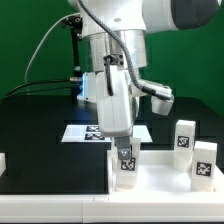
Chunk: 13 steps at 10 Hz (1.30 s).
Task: Assemble square table
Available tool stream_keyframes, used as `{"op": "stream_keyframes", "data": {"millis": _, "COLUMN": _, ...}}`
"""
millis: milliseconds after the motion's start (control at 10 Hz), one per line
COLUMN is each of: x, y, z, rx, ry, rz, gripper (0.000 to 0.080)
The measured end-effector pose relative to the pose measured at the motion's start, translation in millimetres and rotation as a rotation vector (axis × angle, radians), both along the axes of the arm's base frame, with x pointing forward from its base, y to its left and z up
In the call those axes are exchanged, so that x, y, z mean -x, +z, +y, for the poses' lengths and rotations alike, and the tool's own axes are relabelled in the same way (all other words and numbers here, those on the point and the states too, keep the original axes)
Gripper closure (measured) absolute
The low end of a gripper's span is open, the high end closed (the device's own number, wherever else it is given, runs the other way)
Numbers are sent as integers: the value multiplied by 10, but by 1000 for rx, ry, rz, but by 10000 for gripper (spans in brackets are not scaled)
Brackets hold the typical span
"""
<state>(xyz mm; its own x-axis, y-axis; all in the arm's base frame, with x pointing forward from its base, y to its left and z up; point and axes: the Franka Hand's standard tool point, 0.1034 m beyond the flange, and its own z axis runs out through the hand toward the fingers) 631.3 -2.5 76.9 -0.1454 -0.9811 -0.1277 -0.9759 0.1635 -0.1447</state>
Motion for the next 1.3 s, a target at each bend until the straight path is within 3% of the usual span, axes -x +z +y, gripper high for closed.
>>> {"op": "stream_keyframes", "data": {"millis": 100, "x": -1, "y": -1, "z": -2, "rx": 5, "ry": 18, "rz": -3, "gripper": 511}}
{"op": "stream_keyframes", "data": {"millis": 200, "x": -7, "y": -4, "z": -13, "rx": 59, "ry": 248, "rz": -30, "gripper": 341}}
{"op": "stream_keyframes", "data": {"millis": 300, "x": -12, "y": -1, "z": -6, "rx": 81, "ry": 438, "rz": -47, "gripper": 219}}
{"op": "stream_keyframes", "data": {"millis": 400, "x": -15, "y": -6, "z": 7, "rx": 103, "ry": 553, "rz": -63, "gripper": 219}}
{"op": "stream_keyframes", "data": {"millis": 500, "x": -1, "y": -24, "z": 26, "rx": 124, "ry": 605, "rz": -74, "gripper": 164}}
{"op": "stream_keyframes", "data": {"millis": 700, "x": -4, "y": -22, "z": -11, "rx": 145, "ry": 707, "rz": -83, "gripper": 154}}
{"op": "stream_keyframes", "data": {"millis": 900, "x": -66, "y": -6, "z": -8, "rx": 295, "ry": 1176, "rz": -137, "gripper": 151}}
{"op": "stream_keyframes", "data": {"millis": 1000, "x": -50, "y": -27, "z": 27, "rx": 311, "ry": 1324, "rz": -128, "gripper": 151}}
{"op": "stream_keyframes", "data": {"millis": 1200, "x": -41, "y": -34, "z": 27, "rx": 304, "ry": 1311, "rz": -107, "gripper": 151}}
{"op": "stream_keyframes", "data": {"millis": 1300, "x": -38, "y": -37, "z": 19, "rx": 306, "ry": 1317, "rz": -104, "gripper": 271}}
